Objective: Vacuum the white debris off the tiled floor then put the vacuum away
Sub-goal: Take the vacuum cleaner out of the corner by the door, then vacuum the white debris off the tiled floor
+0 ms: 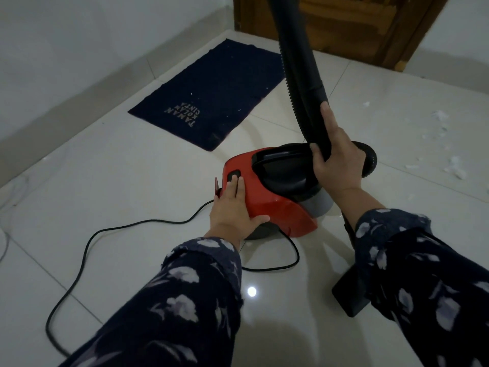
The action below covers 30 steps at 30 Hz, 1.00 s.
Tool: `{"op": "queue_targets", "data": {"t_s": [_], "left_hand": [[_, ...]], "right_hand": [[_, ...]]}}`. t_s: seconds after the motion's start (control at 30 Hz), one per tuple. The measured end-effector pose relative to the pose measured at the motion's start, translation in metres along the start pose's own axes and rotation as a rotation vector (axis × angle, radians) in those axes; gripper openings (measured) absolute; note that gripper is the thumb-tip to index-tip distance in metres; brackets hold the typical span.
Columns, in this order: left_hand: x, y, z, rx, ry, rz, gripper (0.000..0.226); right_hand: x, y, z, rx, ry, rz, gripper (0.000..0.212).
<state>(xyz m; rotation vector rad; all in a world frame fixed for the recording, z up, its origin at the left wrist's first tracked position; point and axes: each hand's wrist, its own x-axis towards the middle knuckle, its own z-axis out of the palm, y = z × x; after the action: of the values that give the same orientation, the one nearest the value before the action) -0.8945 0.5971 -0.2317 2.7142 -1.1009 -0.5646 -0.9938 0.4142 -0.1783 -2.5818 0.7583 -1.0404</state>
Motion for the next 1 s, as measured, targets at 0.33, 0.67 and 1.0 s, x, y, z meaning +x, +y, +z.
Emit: {"op": "queue_targets", "data": {"t_s": [0.33,0.67,1.0], "left_hand": [[0.004,0.016,-0.037,-0.103,0.124,0.016,0.085],[0.022,0.068,-0.170,0.673,0.811,0.578,0.061],[0.035,0.114,-0.224,1.164,0.333,0.658,0.060]], "right_hand": [[-0.002,0.010,-0.005,-0.053,-0.072,-0.099,0.074],[0.002,0.016,-0.013,-0.004,-0.148,-0.182,0.077],[0.018,0.038,-0.028,-0.017,-0.165,-0.237,0.074]]}}
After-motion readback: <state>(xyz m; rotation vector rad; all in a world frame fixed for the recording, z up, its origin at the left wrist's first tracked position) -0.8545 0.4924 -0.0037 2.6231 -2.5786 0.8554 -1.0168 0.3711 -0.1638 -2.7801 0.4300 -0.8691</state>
